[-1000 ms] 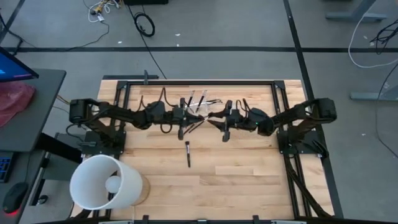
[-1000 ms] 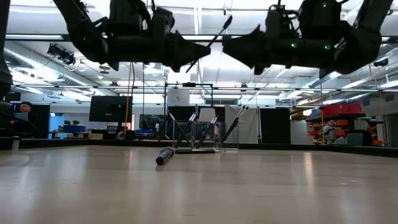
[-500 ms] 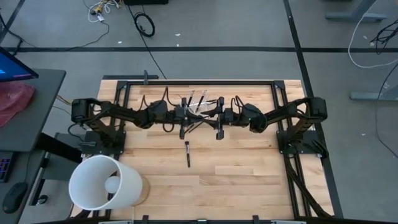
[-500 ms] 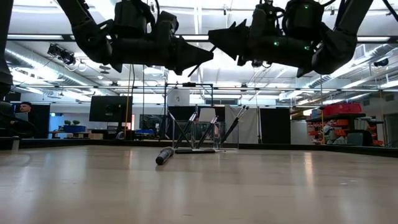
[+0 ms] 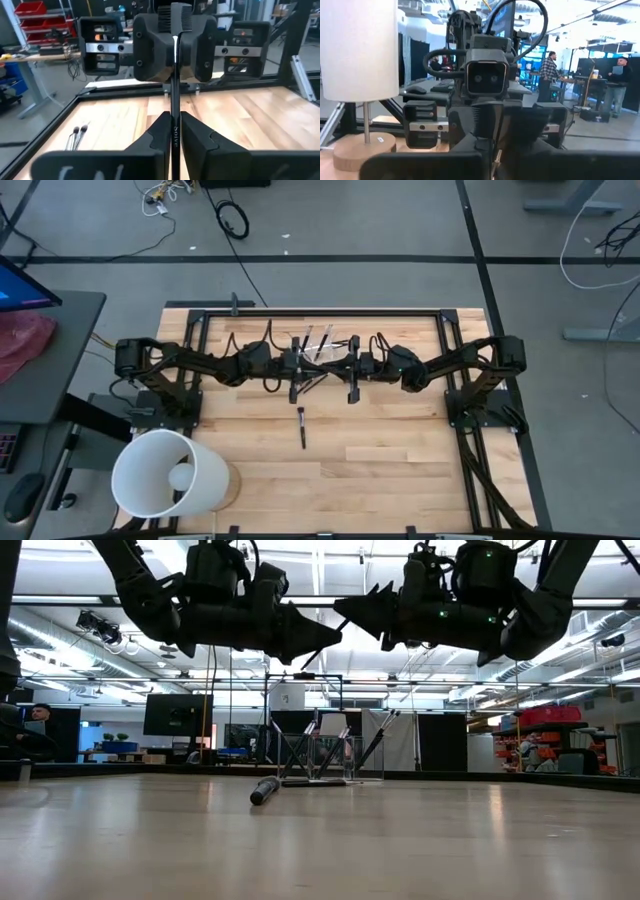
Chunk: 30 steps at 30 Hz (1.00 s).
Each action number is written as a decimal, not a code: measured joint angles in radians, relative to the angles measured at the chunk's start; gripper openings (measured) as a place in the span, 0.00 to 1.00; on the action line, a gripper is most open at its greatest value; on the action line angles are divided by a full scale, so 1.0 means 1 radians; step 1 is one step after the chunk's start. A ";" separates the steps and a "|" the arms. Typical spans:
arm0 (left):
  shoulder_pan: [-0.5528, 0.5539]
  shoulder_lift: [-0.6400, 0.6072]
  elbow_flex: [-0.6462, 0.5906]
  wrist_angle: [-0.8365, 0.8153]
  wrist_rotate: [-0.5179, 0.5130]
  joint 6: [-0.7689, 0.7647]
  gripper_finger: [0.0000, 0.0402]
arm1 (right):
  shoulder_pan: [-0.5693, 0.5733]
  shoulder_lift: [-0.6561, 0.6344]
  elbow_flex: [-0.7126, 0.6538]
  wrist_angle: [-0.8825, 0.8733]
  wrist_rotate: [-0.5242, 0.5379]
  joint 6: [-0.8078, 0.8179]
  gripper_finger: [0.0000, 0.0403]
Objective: Put items in baskets/containers
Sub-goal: Put the black lash brow brush into the transparent organizer
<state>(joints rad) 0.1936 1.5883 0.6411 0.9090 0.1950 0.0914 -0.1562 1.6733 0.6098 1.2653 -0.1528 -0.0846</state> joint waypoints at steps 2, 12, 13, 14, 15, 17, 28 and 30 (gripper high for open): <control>0.000 0.000 0.000 -0.012 -0.036 0.000 0.12 | -0.001 0.000 0.000 -0.025 0.007 -0.003 0.02; 0.000 0.000 0.000 -0.096 -0.244 0.026 0.21 | -0.024 0.000 -0.001 -0.175 0.154 -0.003 0.02; 0.000 0.000 0.000 -0.100 -0.255 0.026 0.23 | -0.030 0.000 -0.001 -0.185 0.177 -0.003 0.02; 0.000 0.000 0.000 -0.106 -0.269 0.026 0.24 | -0.037 0.000 0.000 -0.194 0.209 -0.003 0.02; 0.000 0.000 0.000 -0.114 -0.284 0.026 0.26 | -0.045 -0.001 0.006 -0.215 0.238 -0.004 0.02; 0.000 0.000 0.000 -0.125 -0.309 0.026 0.28 | -0.063 -0.005 0.033 -0.278 0.285 -0.017 0.02; 0.000 0.000 -0.001 -0.155 -0.330 0.026 0.32 | -0.139 -0.008 0.400 -1.025 0.343 -0.046 0.02; 0.000 0.000 -0.001 -0.163 -0.331 0.026 0.32 | -0.148 -0.007 0.405 -1.049 0.360 -0.036 0.02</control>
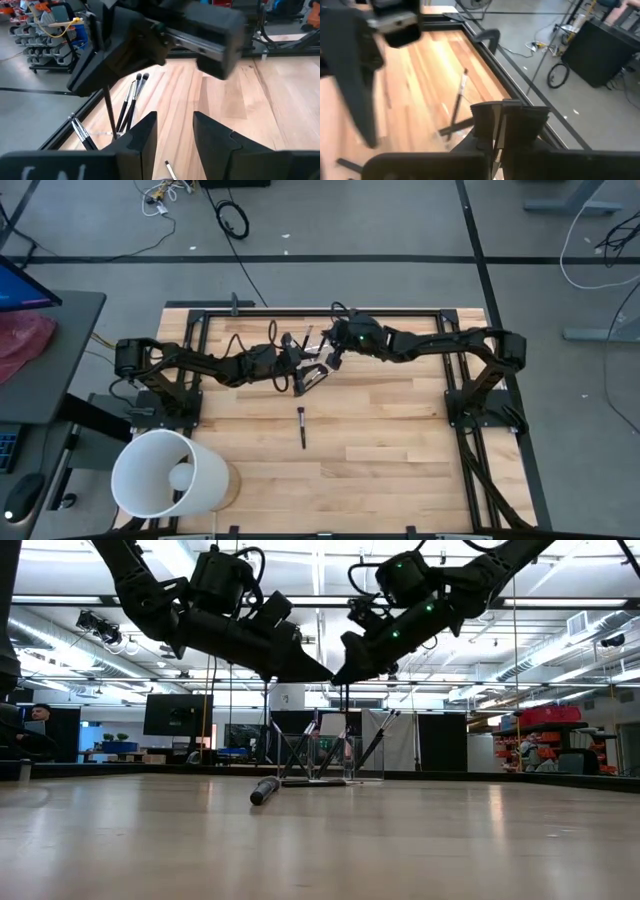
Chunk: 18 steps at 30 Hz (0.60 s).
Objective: Put items in baskets/containers
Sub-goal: Put the black lash brow brush into the transparent organizer
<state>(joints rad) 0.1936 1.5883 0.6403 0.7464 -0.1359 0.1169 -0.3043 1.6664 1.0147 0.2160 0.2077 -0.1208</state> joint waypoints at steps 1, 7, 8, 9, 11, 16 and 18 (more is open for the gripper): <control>0.000 0.000 0.000 -0.004 0.000 0.000 0.32 | -0.004 0.000 -0.004 0.000 0.002 0.000 0.02; 0.000 0.000 0.000 -0.012 0.000 0.000 0.32 | -0.026 0.010 -0.028 0.012 0.002 0.032 0.02; 0.000 0.000 0.000 -0.013 0.000 0.000 0.32 | -0.028 0.014 -0.029 0.012 0.001 0.034 0.02; 0.000 0.000 0.000 -0.013 0.000 0.000 0.32 | -0.028 0.019 -0.029 0.020 -0.002 0.034 0.02; 0.000 0.000 0.000 -0.012 0.000 0.000 0.32 | -0.028 0.035 -0.029 0.037 -0.026 0.037 0.03; 0.000 0.000 0.000 -0.012 0.000 0.000 0.32 | -0.028 0.086 -0.029 0.034 -0.042 0.060 0.13; 0.000 0.000 0.000 -0.015 0.000 -0.002 0.32 | -0.028 0.097 -0.029 0.036 -0.042 0.060 0.18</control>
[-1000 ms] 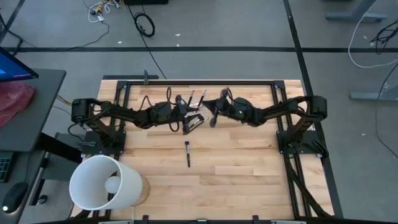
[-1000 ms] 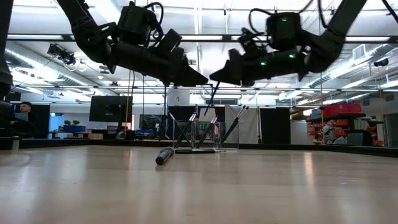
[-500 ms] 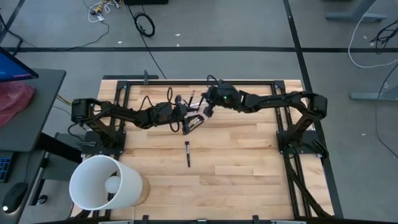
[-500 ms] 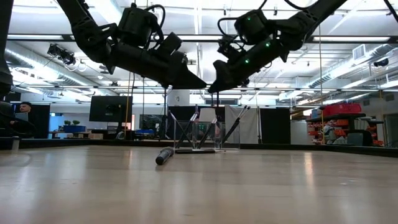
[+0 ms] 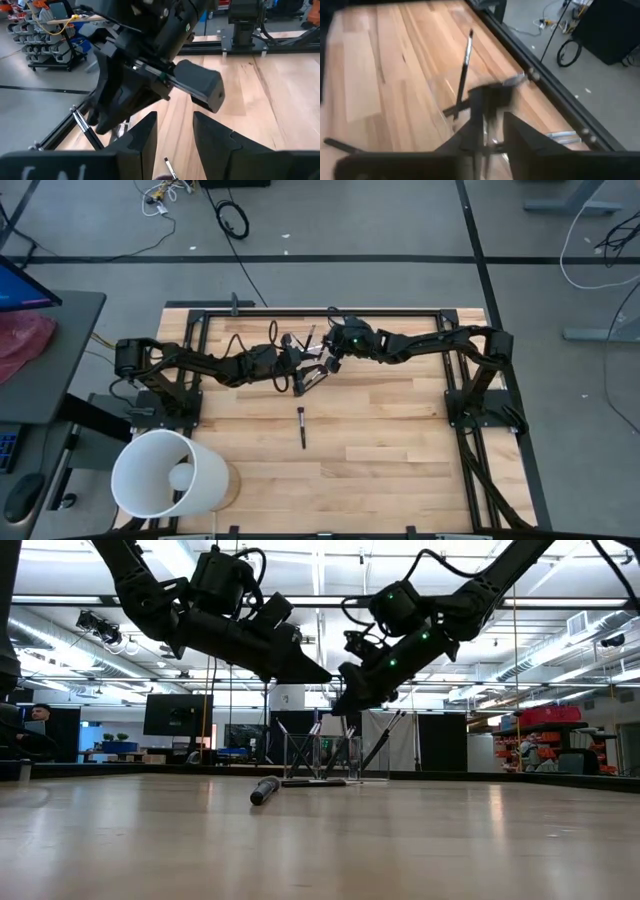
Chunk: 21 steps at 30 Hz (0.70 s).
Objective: Put items in baskets/containers
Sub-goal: Put the black lash brow brush into the transparent organizer, then put the black highlighter brush into the transparent organizer
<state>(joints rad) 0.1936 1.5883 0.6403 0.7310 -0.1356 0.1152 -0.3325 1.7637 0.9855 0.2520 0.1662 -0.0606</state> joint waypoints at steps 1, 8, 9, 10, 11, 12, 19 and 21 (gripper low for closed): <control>0.000 0.000 0.000 -0.006 0.000 -0.004 0.32 | 0.000 0.001 0.000 -0.004 0.001 0.000 0.21; -0.003 0.000 0.000 -0.139 0.001 -0.169 0.32 | 0.016 -0.038 0.000 0.012 0.002 0.000 0.38; -0.007 0.000 0.000 -0.165 0.001 -0.192 0.32 | 0.021 -0.048 0.000 0.013 0.001 0.000 0.40; -0.009 0.000 0.000 -0.190 0.001 -0.211 0.32 | 0.028 -0.057 0.000 0.011 0.001 0.000 0.41; -0.014 0.000 0.000 -0.210 0.001 -0.226 0.32 | 0.036 -0.065 0.000 0.010 0.002 0.000 0.42; -0.020 0.000 0.000 -0.228 0.000 -0.241 0.32 | 0.047 -0.073 0.000 0.010 0.001 0.000 0.43; -0.093 0.010 0.001 -0.287 -0.031 -0.315 0.32 | 0.152 -0.090 0.000 -0.032 -0.086 -0.034 0.42; -0.121 0.027 0.001 -0.290 -0.086 -0.319 0.32 | 0.179 -0.090 0.000 -0.056 -0.087 -0.033 0.41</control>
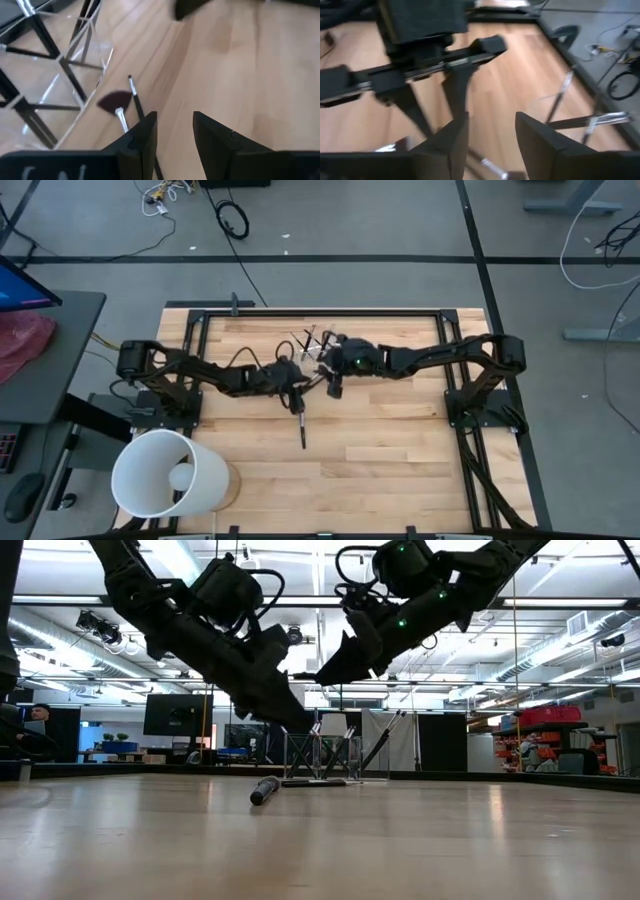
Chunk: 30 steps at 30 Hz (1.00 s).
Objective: Put items in baskets/containers
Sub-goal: Put the black highlighter brush into the transparent organizer
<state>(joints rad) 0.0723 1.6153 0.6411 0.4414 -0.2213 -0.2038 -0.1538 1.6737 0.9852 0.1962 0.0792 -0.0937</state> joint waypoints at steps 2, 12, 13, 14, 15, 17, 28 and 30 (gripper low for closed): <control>-0.025 0.029 0.000 0.005 -0.062 -0.027 0.32 | 0.021 0.000 0.000 -0.022 0.000 0.009 0.40; -0.054 0.153 0.000 0.034 -0.269 -0.103 0.32 | 0.071 0.000 0.000 -0.037 0.002 0.015 0.39; -0.050 0.162 0.000 0.035 -0.268 -0.114 0.32 | 0.071 0.000 0.000 -0.036 0.002 0.016 0.39; -0.046 0.172 0.000 0.035 -0.266 -0.127 0.32 | 0.070 0.000 0.000 -0.037 0.003 0.016 0.39; -0.042 0.182 0.000 0.035 -0.259 -0.131 0.32 | 0.070 0.000 0.000 -0.038 0.003 0.017 0.39; -0.036 0.205 0.000 0.040 -0.247 -0.139 0.32 | 0.070 0.000 0.000 -0.040 0.003 0.018 0.39; -0.016 0.322 0.004 0.143 -0.242 -0.153 0.27 | 0.070 0.008 0.000 -0.069 0.002 0.019 0.39; -0.010 0.322 0.005 0.134 -0.227 -0.152 0.21 | 0.070 0.020 0.001 -0.079 0.003 0.040 0.39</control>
<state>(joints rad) 0.0624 1.9373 0.6456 0.5758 -0.4480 -0.3557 -0.0837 1.6941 0.9857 0.1177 0.0818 -0.0540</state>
